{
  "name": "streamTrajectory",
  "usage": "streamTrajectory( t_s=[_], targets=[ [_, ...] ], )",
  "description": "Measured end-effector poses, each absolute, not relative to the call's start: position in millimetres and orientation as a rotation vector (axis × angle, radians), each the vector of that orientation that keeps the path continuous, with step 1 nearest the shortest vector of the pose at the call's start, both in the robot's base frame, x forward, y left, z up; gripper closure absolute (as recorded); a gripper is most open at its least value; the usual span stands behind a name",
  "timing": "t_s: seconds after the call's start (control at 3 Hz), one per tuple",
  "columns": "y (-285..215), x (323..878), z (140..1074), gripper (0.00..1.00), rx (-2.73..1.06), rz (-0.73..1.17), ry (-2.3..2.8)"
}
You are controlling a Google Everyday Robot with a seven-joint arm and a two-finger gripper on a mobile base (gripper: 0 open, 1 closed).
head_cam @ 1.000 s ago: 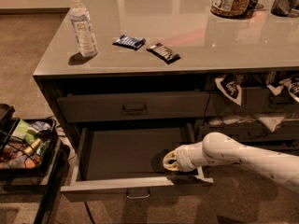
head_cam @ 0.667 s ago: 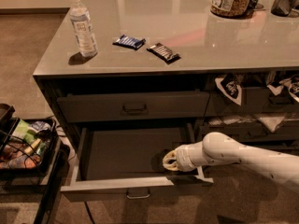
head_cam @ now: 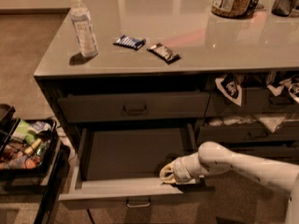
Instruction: Open middle drawer
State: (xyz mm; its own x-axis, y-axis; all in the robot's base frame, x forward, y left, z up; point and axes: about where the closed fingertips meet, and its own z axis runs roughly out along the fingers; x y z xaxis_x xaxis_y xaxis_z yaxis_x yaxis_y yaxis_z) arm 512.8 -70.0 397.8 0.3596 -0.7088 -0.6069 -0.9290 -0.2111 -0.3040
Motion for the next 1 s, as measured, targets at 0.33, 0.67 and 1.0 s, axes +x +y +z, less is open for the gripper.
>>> streamTrajectory(
  t_s=[0.33, 0.67, 1.0],
  targets=[
    [-61.3, 495.2, 354.7, 1.00, -1.995, 0.556, 1.420],
    [-57.8, 489.3, 344.9, 1.00, -2.010, 0.603, 1.416],
    [-57.8, 489.3, 344.9, 1.00, -2.010, 0.603, 1.416]
  ],
)
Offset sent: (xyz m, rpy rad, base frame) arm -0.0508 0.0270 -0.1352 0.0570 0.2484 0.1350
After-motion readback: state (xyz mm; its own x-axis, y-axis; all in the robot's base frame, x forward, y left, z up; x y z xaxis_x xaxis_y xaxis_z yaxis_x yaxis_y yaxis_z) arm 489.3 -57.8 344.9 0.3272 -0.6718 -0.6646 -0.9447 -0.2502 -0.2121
